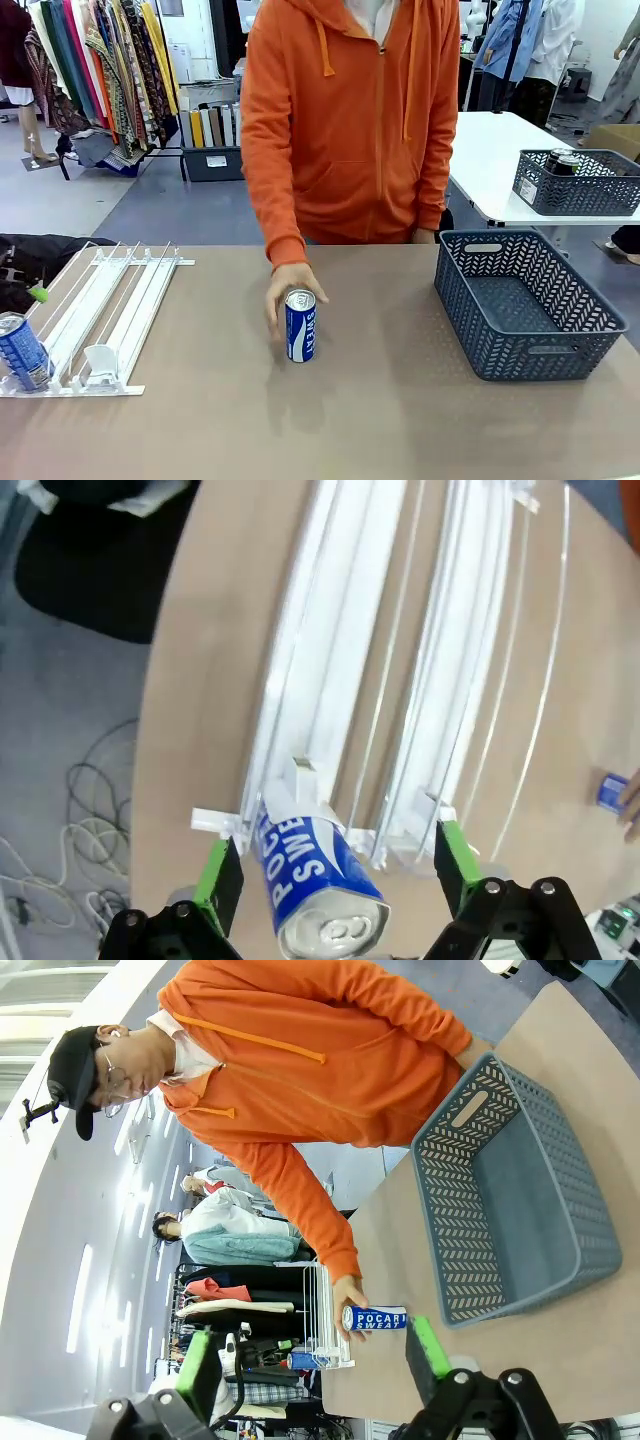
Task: Retrieve and store the cans from the dispenser.
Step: Pick up one can from the Automatic Can Dispenser and place it in the middle of the table.
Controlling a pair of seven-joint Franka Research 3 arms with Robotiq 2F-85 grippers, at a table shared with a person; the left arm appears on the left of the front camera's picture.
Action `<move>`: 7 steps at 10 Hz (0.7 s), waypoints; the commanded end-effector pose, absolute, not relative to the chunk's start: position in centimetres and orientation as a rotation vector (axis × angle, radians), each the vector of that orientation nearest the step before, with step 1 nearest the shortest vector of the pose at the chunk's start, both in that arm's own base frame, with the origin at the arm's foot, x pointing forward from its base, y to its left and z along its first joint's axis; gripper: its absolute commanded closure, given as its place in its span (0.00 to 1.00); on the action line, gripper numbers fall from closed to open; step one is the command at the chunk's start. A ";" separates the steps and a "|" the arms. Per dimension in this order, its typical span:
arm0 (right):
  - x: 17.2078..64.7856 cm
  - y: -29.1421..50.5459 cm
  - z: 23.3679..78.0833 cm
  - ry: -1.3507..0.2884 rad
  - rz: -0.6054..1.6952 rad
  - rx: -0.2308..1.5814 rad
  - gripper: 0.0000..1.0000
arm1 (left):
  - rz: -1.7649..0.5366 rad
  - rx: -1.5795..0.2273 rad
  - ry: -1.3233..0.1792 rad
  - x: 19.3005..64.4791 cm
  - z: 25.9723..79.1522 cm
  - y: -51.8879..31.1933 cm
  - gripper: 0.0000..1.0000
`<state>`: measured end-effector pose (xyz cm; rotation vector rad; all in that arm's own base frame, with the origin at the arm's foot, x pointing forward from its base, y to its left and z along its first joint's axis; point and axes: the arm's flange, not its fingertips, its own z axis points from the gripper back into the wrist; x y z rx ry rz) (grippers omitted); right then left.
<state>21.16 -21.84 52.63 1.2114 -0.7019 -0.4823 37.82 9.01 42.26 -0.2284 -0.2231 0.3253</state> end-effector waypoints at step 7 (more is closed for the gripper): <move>21.3 -21.8 52.8 -0.733 -0.461 1.234 0.00 | 0.185 -0.089 -0.086 35.6 42.2 6.8 0.00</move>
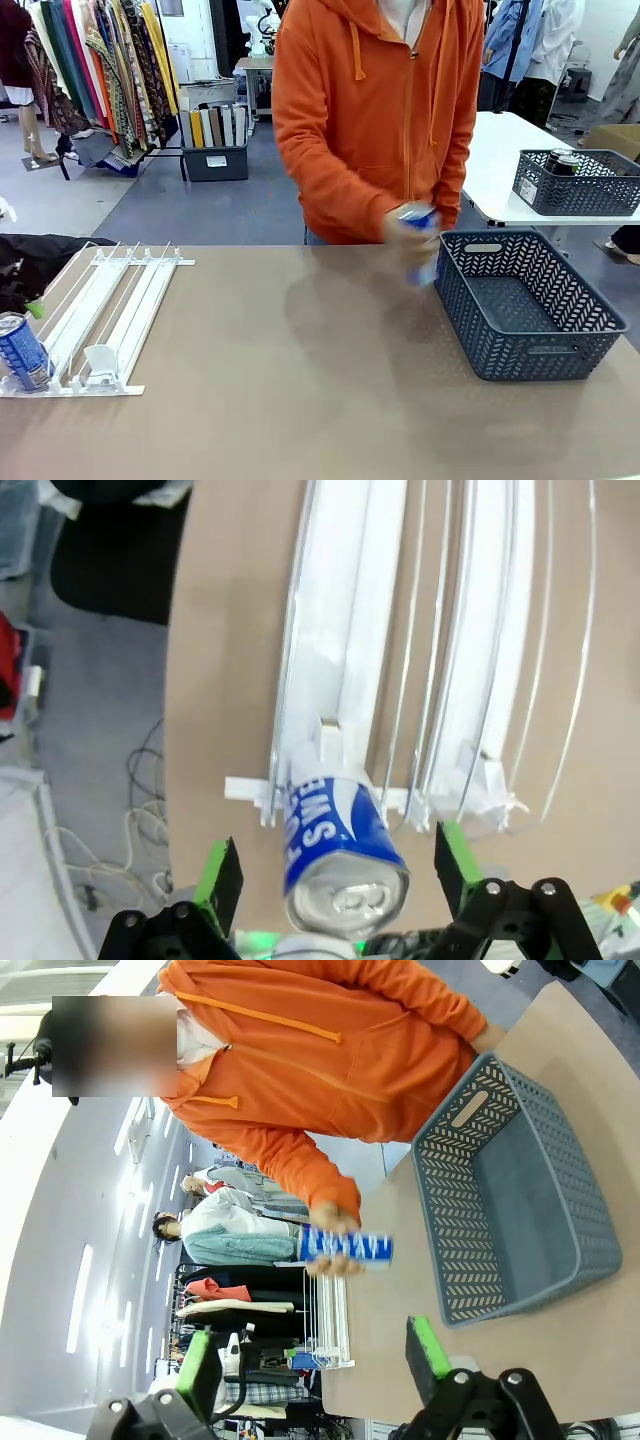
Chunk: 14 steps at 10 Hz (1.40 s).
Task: Retrieve and store the cans from the dispenser.
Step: Pick up one can from the Automatic Can Dispenser and place it in the middle of the table.
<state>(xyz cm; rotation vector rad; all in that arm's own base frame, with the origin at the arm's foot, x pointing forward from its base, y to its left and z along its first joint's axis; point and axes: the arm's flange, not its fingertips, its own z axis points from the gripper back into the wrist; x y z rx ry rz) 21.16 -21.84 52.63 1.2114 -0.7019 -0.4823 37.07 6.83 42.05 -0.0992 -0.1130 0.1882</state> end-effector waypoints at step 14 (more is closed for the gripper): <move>21.3 -21.8 52.8 -0.733 -0.461 1.234 0.00 | 0.178 -0.078 -0.024 36.2 39.8 6.3 0.86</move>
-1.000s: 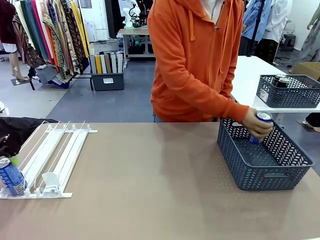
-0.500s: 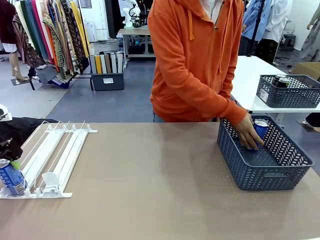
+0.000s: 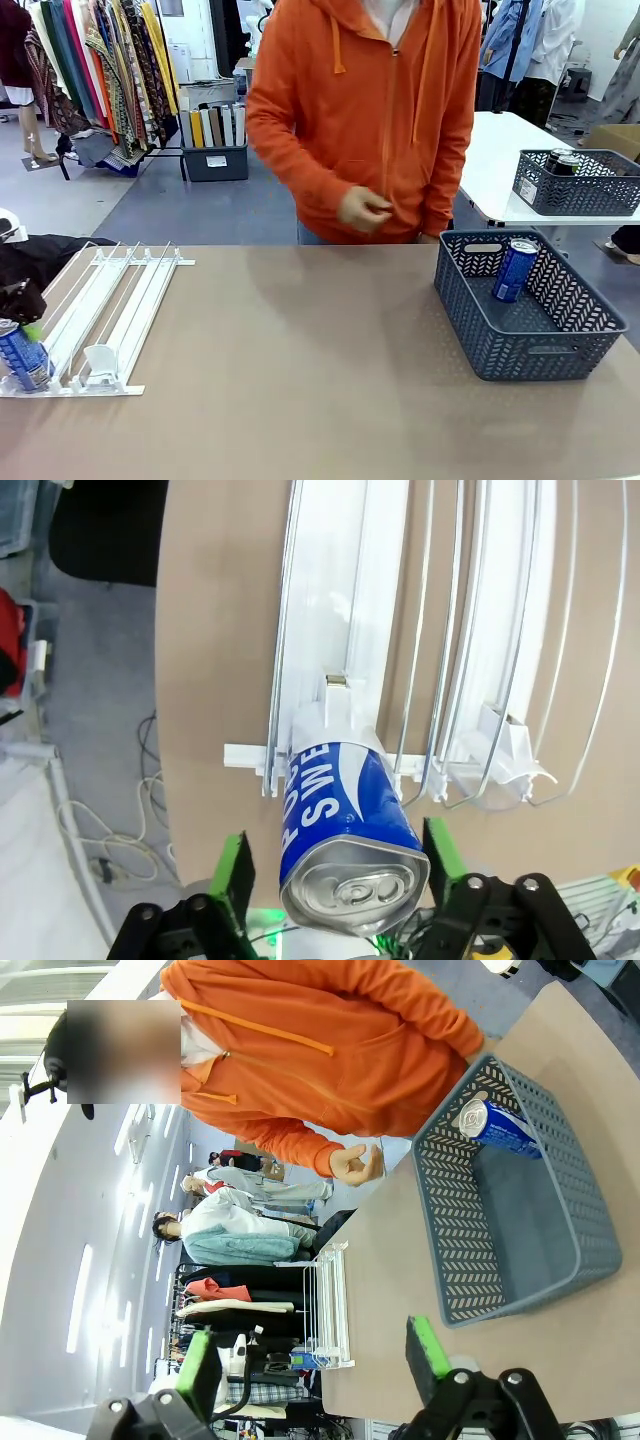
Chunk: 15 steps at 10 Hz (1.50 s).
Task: Retrieve and store the cans from the dispenser.
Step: Pick up one can from the Automatic Can Dispenser and place it in the middle of the table.
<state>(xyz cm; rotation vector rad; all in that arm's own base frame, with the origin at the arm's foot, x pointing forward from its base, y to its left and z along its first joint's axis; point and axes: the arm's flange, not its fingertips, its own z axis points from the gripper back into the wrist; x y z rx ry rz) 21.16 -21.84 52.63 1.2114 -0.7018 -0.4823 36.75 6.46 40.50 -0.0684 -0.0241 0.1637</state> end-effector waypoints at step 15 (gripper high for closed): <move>21.3 -21.8 52.8 -0.733 -0.461 1.234 0.00 | 0.093 -0.174 -0.211 30.5 58.3 4.5 1.00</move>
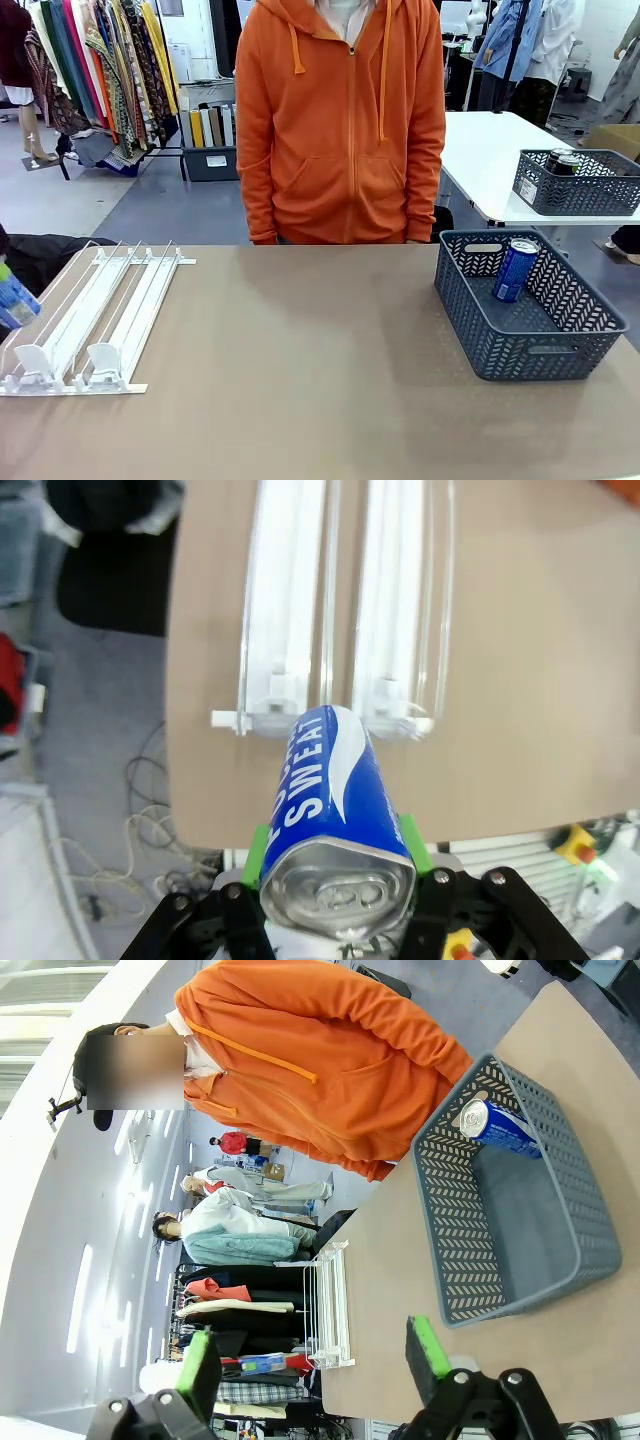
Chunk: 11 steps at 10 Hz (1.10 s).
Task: Retrieve and store the cans from the dispenser.
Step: Pick up one can from the Automatic Can Dispenser and place it in the middle of the table.
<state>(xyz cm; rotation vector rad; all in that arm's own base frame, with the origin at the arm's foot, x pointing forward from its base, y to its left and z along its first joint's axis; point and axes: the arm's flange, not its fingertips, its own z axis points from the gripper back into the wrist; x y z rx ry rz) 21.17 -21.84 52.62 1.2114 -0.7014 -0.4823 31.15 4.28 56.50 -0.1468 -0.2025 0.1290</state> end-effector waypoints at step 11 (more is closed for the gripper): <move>21.3 -21.8 52.8 -0.733 -0.461 1.234 0.00 | 0.150 -0.206 -0.245 29.6 60.5 1.5 1.00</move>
